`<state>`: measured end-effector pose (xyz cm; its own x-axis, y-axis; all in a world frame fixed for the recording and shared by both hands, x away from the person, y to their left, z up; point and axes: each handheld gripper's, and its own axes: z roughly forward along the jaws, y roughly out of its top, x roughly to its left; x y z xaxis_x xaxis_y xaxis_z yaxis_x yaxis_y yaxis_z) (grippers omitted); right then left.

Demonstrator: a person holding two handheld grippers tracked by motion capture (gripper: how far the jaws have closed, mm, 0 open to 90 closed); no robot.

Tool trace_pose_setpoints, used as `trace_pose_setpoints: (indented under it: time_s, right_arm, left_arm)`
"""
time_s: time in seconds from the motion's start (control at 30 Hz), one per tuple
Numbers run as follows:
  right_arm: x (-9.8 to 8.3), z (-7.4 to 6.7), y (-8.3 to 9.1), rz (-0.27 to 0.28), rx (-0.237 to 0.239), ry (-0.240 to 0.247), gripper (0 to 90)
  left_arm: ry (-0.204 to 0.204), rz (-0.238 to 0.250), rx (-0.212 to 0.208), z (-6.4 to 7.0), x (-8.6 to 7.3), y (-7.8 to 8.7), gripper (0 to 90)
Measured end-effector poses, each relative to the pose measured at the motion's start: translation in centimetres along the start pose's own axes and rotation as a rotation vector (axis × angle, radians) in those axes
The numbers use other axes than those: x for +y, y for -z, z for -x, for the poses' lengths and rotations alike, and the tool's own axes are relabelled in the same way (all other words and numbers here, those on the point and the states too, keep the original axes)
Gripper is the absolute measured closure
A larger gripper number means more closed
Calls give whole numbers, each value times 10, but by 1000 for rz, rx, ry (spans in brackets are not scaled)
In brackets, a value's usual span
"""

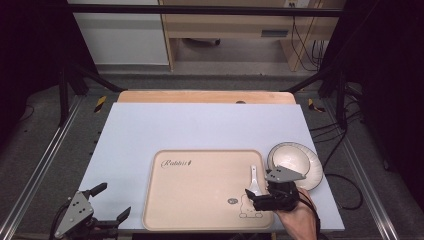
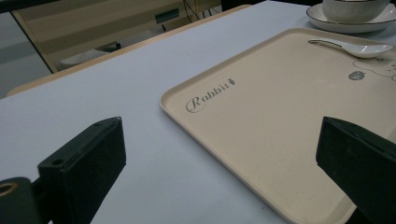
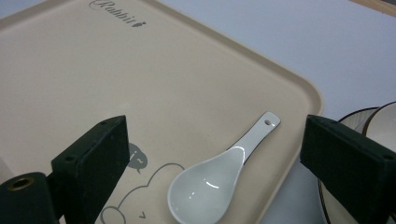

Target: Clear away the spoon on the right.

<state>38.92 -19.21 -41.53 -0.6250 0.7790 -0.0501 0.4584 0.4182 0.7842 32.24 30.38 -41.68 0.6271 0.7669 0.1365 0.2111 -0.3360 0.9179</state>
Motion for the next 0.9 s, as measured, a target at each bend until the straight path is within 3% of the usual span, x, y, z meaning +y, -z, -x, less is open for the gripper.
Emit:
trace_pose_setpoints:
  time_s: [0.37, 0.9]
  right_arm:
    - [-5, -4, 13, 42, -17, 22, 16]
    - [-17, -5, 35, 109, -33, 1, 1]
  left_arm:
    - [0, 1, 0, 0, 0, 0, 11]
    - [0, 2, 1, 0, 0, 0, 11]
